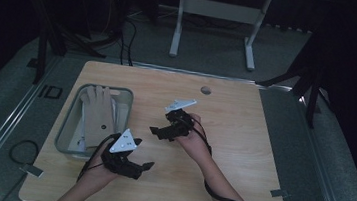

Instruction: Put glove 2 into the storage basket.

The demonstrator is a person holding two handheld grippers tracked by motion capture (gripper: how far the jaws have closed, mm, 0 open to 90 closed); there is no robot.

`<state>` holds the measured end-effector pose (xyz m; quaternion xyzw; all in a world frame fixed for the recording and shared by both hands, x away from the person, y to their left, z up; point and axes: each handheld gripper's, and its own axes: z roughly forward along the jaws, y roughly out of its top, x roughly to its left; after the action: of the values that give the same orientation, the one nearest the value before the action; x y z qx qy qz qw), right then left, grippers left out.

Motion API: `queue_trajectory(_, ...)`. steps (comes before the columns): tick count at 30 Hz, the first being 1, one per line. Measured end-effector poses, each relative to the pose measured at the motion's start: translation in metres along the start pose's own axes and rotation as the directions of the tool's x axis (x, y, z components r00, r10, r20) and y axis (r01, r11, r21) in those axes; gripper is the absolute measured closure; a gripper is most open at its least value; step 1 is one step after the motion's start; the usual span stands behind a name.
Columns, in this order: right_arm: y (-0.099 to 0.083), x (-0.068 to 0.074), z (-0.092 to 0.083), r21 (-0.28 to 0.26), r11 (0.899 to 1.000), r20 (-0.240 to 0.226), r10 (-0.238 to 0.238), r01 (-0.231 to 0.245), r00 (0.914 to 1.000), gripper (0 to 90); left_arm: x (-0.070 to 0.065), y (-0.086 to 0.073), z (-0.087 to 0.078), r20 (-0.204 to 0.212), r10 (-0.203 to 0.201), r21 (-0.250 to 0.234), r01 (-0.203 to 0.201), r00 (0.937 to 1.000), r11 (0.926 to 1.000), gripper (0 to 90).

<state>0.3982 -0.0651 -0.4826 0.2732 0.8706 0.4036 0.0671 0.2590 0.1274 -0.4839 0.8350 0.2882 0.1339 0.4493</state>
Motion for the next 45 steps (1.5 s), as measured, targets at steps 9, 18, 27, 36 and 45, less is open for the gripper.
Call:
queue_trajectory(9, -0.035, -0.005, -0.003, 0.001, 1.0, -0.011, -0.021, 0.021, 0.9997, 16.7, -0.009, -0.013, 0.023, 0.045, 0.009, 0.028, -0.01, 0.9989, 0.9996, 14.7)
queue_trajectory(18, -0.07, -0.008, -0.006, 0.024, 0.999, -0.043, -0.041, 0.042, 0.9982, 17.0, -0.016, -0.023, 0.041, 0.095, 0.02, 0.05, -0.024, 0.9953, 0.9984, 14.7)
queue_trajectory(27, -0.095, -0.01, -0.014, 0.015, 0.999, -0.046, -0.049, 0.05, 0.9977, 16.3, -0.022, -0.027, 0.057, 0.138, 0.018, 0.056, -0.026, 0.9902, 0.9981, 14.7)
queue_trajectory(36, -0.117, -0.011, -0.021, 0.024, 0.997, -0.029, -0.07, 0.07, 0.9972, 13.9, -0.024, -0.032, 0.063, 0.156, 0.015, 0.053, -0.024, 0.9876, 0.9983, 14.6)
queue_trajectory(45, -0.131, -0.022, -0.031, 0.005, 0.999, -0.008, -0.05, 0.05, 0.9987, 14.3, -0.026, -0.037, 0.063, 0.151, 0.021, 0.047, -0.028, 0.9883, 0.9985, 14.6)
